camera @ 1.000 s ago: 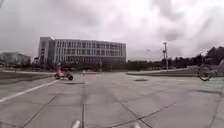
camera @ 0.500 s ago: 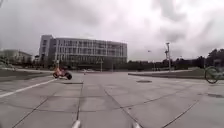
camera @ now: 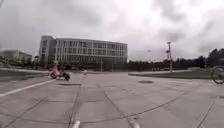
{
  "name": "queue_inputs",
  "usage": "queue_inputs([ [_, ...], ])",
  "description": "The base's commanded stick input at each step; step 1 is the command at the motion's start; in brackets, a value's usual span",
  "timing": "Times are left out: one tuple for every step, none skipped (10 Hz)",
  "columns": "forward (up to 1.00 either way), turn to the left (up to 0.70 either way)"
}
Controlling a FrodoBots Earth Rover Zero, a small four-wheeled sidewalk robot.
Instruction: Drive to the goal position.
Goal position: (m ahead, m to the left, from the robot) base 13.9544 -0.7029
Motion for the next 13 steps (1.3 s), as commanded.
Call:
queue_inputs([
  [0.70,0.00],
  [0.70,0.00],
  [0.70,0.00],
  [0.70,0.00],
  [0.70,0.00],
  [0.70,-0.13],
  [0.70,-0.30],
  [0.70,-0.31],
  [0.70,-0.31],
  [0.70,-0.31],
  [0.70,-0.06],
  [0.70,0.00],
  [0.70,0.00],
])
